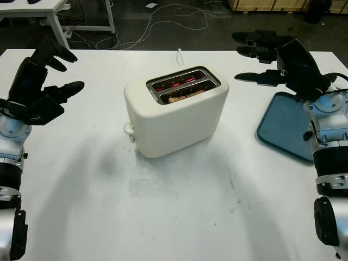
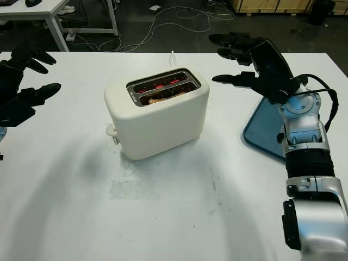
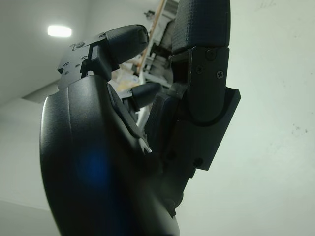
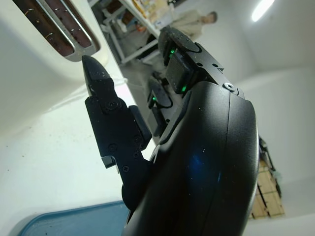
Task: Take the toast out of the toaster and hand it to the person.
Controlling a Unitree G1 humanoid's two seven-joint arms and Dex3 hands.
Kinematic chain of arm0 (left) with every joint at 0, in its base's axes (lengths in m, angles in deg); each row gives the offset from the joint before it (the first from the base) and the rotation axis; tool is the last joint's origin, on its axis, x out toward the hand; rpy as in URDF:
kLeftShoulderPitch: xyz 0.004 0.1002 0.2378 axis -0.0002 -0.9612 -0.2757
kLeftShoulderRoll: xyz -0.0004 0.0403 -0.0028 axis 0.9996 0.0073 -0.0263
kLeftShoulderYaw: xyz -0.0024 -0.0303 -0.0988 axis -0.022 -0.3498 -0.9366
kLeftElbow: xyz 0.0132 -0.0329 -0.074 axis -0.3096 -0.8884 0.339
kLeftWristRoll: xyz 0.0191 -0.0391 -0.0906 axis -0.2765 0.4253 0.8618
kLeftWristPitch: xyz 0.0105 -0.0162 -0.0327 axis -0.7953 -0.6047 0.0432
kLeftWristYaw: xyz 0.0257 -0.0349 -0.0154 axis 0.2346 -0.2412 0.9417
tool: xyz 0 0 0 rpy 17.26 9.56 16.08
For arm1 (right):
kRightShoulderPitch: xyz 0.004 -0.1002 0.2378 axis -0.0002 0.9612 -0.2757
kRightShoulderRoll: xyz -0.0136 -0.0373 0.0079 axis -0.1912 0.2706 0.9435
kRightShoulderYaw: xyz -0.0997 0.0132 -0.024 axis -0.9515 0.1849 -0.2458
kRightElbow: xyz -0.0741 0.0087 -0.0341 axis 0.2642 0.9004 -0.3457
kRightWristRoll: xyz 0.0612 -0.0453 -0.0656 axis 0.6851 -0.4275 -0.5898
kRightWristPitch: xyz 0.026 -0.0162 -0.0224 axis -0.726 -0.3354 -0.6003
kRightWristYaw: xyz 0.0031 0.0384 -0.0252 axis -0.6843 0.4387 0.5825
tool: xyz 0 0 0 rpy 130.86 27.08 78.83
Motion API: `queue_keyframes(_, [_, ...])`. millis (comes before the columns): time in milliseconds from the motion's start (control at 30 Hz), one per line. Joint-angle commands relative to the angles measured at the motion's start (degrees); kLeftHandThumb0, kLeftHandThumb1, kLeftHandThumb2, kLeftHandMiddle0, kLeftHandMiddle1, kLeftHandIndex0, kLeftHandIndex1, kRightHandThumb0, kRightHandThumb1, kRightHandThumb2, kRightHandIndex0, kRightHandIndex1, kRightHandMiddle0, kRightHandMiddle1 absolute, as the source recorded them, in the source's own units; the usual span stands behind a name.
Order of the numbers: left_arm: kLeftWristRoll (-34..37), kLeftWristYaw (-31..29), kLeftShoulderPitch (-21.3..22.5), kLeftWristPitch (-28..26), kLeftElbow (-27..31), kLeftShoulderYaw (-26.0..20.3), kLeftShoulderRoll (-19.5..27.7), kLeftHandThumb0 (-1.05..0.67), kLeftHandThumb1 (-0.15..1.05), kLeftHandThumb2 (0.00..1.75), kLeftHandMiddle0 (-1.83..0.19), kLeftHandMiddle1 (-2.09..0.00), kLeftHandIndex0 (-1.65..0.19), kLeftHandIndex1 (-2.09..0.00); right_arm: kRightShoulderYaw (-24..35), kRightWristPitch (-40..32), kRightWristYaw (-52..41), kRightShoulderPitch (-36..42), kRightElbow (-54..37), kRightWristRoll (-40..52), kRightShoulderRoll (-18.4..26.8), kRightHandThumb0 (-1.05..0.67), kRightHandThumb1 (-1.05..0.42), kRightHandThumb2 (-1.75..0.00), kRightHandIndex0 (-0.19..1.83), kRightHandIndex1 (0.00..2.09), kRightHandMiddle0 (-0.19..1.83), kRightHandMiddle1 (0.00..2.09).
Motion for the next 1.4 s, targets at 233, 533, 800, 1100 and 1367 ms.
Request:
queue_keyframes(233, [0.78,0.10,-0.08,0.21,0.58,-0.08,-0.34,-1.05,0.92,0.46,0.00,-1.75,0.00,-1.62,0.07,0.08,0.57,-0.21,0.14,-0.06,-0.05,-0.28,-0.77,0.00,0.56,0.01,0.54,0.00])
queue_keyframes(533, [0.87,0.18,-0.08,0.74,0.21,-0.03,-0.29,-1.05,0.92,0.47,0.00,-1.75,0.00,-1.62,0.08,-0.30,0.02,-0.24,0.18,0.28,-0.02,-0.27,-0.77,0.00,0.54,0.00,0.53,0.00])
queue_keyframes(800, [1.01,0.02,-0.11,0.80,0.09,-0.05,-0.29,-1.05,0.92,0.46,0.00,-1.75,0.00,-1.61,0.04,-0.15,0.14,-0.02,-0.01,-0.04,0.26,-0.27,-0.77,0.00,0.55,0.00,0.53,0.00])
queue_keyframes(1100, [0.74,0.13,-0.32,-0.05,0.78,0.01,-0.20,-1.05,0.92,0.47,0.00,-1.75,0.00,-1.61,-0.02,-0.56,1.27,0.74,-0.54,-1.00,0.35,-0.31,-0.77,0.00,0.56,0.01,0.54,0.01])
queue_keyframes(1367, [0.91,0.09,-0.42,0.46,0.41,-0.08,-0.19,-1.05,0.92,0.47,0.00,-1.75,0.00,-1.61,1.50,-1.96,0.67,2.66,-0.58,1.36,-0.16,-0.28,-0.78,0.00,0.53,0.00,0.53,0.00])
